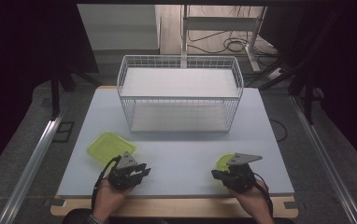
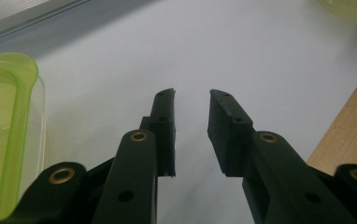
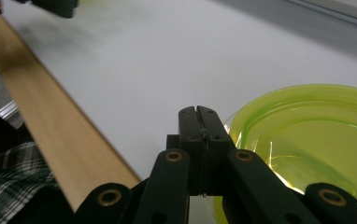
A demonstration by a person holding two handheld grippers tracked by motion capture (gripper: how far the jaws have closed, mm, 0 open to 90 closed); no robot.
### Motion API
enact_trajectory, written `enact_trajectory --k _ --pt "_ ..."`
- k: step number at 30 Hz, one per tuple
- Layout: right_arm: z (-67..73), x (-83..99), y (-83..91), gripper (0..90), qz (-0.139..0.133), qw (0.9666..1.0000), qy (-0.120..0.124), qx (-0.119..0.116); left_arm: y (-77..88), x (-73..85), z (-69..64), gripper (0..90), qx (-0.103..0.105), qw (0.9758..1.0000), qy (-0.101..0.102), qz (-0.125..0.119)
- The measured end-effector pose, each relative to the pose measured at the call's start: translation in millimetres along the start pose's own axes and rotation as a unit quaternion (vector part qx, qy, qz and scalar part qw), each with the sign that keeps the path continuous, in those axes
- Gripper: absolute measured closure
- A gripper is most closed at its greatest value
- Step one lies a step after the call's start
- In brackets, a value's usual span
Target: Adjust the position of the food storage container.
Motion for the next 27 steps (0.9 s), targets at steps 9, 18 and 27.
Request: enact_trajectory --k 9,18,27 --pt "-46.7 3.5 22.1 89.1 -0.028 0.9976 -0.043 0.046 -0.7 -1.1 3.6 74.3 0.001 1.0000 0.004 0.001" --pt "-58.9 2.5 29.6 88.9 -0.043 0.9958 -0.057 0.058 7.6 -10.5 25.8 89.7 -0.017 0.9998 0.010 -0.007" --pt "-39.5 1.5 18.1 87.4 -0.029 0.9981 -0.036 0.041 32.6 -7.4 115.3 90.0 -0.113 0.9909 0.074 -0.003"
Point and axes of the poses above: each handheld gripper's, and its own axes: y roughly backward along the jaws, x roughly out of its underside, z roughly to its left, the point moved 5 cm from there along -y, roughly forward along the jaws, and after that the axes turned 7 degrees about -x, right-handed, at the moved point
